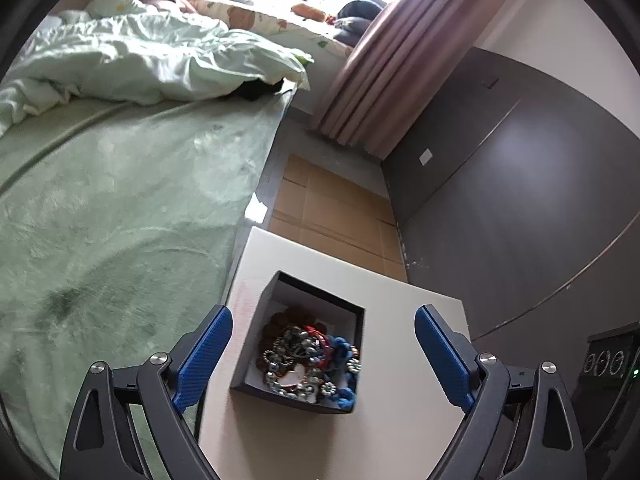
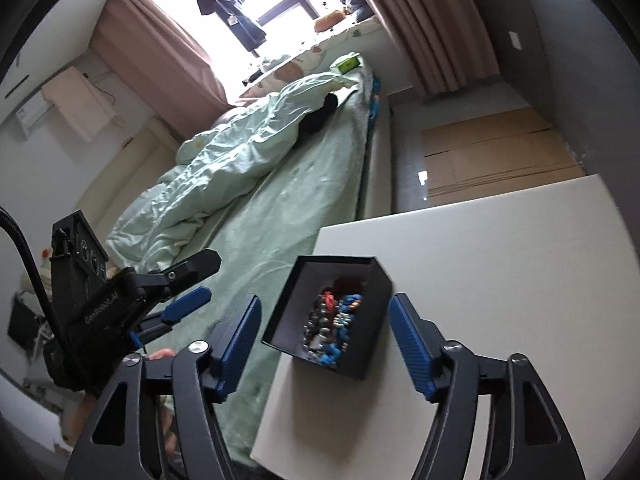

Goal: Organize jewelry

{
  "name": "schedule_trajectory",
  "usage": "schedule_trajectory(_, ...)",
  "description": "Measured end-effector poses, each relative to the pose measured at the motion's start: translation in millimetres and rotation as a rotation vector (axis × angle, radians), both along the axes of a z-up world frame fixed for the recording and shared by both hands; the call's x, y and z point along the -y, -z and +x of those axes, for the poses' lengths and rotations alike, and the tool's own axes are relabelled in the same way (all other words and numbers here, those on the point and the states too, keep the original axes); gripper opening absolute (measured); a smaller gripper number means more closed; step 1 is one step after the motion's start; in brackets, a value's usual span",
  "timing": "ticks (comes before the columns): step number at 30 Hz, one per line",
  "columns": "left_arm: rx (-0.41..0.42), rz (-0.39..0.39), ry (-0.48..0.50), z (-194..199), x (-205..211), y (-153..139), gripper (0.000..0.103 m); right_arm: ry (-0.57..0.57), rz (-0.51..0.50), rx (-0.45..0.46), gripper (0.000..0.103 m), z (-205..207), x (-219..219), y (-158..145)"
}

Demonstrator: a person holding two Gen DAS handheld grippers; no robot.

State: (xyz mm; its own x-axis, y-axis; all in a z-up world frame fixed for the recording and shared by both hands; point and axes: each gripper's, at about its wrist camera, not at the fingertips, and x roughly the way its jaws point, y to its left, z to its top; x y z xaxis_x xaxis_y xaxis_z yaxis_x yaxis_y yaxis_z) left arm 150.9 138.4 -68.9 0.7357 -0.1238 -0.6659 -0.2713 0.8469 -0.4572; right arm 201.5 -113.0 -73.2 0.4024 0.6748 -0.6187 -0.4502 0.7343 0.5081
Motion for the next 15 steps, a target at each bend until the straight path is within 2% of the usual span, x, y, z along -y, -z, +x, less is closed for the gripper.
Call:
schedule_trajectory(4, 0.013, 0.046, 0.002, -11, 16, -15, 0.094, 0.021, -0.013, 0.014, 0.089, -6, 17, -13)
schedule_trajectory(6, 0.021, 0.072, -0.01, -20, 24, -22, 0.099, 0.024, -0.028, 0.02, 0.093, -9, 23, -18)
schedule_trajectory(8, 0.024, 0.1, -0.02, -27, 31, -27, 0.101, 0.034, -0.052, 0.032, 0.094, -11, 30, -24)
schedule_trajectory(10, 0.026, 0.121, -0.022, -33, 37, -32, 0.101, 0.049, -0.061, 0.039, 0.102, -15, 40, -31)
schedule_trajectory(15, 0.039, 0.142, -0.007, -49, 53, -42, 0.102, 0.063, -0.077, 0.077, 0.103, -31, 61, -50)
